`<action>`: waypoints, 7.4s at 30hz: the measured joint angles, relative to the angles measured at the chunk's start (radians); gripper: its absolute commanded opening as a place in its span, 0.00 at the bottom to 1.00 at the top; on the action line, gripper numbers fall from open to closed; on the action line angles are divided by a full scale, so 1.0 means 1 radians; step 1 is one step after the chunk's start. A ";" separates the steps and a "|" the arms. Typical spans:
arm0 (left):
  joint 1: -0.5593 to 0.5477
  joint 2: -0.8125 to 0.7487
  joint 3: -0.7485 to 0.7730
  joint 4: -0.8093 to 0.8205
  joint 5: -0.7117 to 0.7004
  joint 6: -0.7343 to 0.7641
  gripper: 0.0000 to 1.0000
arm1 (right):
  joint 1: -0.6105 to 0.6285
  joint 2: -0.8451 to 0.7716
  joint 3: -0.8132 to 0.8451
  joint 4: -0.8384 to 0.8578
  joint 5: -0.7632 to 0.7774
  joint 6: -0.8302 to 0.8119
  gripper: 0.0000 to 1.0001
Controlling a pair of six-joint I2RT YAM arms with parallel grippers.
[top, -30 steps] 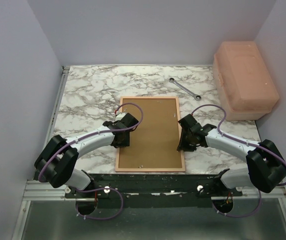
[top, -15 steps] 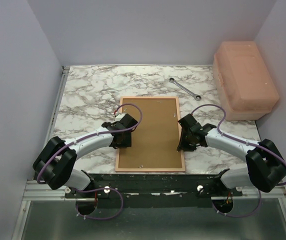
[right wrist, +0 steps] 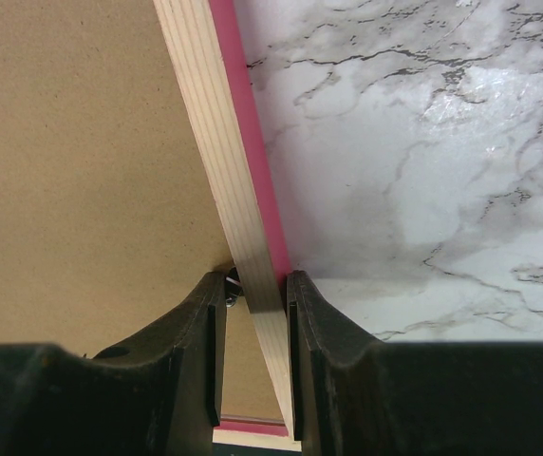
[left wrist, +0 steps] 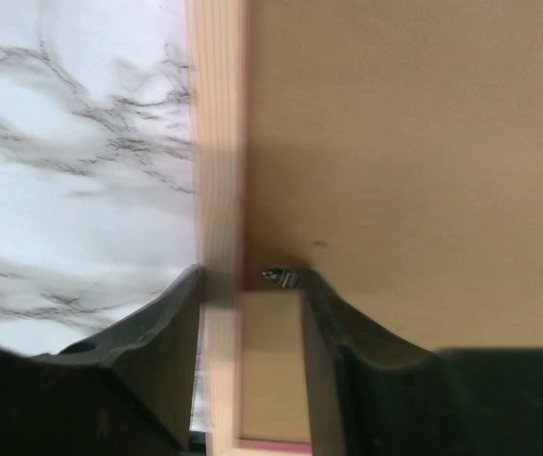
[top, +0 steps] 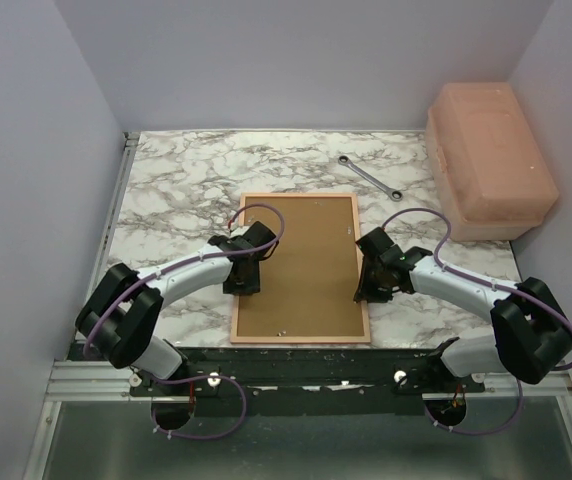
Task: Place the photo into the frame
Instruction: Install the photo frame at the center of the board.
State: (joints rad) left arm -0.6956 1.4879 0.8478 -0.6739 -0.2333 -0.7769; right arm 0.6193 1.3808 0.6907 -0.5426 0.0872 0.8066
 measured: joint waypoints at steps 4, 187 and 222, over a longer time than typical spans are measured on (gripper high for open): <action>0.002 0.012 0.015 -0.023 -0.011 -0.002 0.21 | 0.000 0.004 0.003 -0.001 -0.001 -0.005 0.03; 0.154 -0.026 -0.021 0.071 0.043 0.210 0.59 | -0.001 0.045 0.021 0.076 -0.030 -0.014 0.03; 0.209 0.067 0.076 0.006 0.060 0.178 0.00 | -0.001 0.072 0.042 0.093 -0.042 -0.014 0.03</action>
State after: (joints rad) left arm -0.4866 1.5547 0.9234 -0.6678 -0.1734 -0.5991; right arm 0.6182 1.4525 0.7322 -0.4492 0.0456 0.7921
